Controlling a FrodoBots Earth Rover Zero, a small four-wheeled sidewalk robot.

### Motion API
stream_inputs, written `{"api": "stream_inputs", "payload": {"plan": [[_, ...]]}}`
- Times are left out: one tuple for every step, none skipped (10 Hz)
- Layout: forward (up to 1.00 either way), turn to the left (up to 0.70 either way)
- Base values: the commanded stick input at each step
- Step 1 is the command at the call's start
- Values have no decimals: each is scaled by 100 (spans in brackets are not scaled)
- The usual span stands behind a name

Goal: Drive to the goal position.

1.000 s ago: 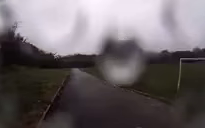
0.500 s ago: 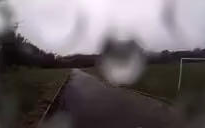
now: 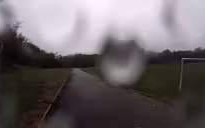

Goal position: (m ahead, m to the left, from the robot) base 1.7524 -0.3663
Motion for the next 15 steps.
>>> {"api": "stream_inputs", "payload": {"plan": [[0,49],[0,0],[0,0],[0,0],[0,0],[0,0],[0,0],[0,0],[0,0],[0,0],[5,0],[12,0],[70,0],[70,0],[70,0]]}}
